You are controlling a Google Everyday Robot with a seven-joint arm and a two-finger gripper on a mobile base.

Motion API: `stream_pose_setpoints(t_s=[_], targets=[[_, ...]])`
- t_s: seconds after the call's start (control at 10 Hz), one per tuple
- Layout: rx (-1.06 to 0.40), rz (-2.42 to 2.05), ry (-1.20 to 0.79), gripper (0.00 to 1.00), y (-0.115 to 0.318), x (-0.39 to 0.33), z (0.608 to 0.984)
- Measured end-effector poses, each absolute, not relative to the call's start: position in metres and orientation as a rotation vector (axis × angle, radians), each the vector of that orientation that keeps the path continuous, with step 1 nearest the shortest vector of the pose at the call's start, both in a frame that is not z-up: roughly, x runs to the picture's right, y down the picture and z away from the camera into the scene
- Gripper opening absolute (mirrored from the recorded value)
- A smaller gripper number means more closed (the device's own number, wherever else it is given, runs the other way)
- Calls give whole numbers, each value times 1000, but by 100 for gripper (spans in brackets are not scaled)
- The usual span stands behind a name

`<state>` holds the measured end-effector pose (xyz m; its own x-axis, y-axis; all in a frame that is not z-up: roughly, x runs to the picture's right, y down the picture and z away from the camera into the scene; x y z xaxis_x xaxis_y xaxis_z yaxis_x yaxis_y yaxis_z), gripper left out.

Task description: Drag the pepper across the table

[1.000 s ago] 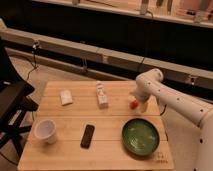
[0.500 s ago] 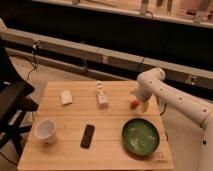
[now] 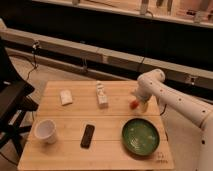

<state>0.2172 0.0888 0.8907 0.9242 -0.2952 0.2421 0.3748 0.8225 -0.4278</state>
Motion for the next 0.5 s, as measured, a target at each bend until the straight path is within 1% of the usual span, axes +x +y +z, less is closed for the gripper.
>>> stream_pose_setpoints(t_s=[0.5], targets=[[-499, -363, -171, 80, 90, 214, 894]])
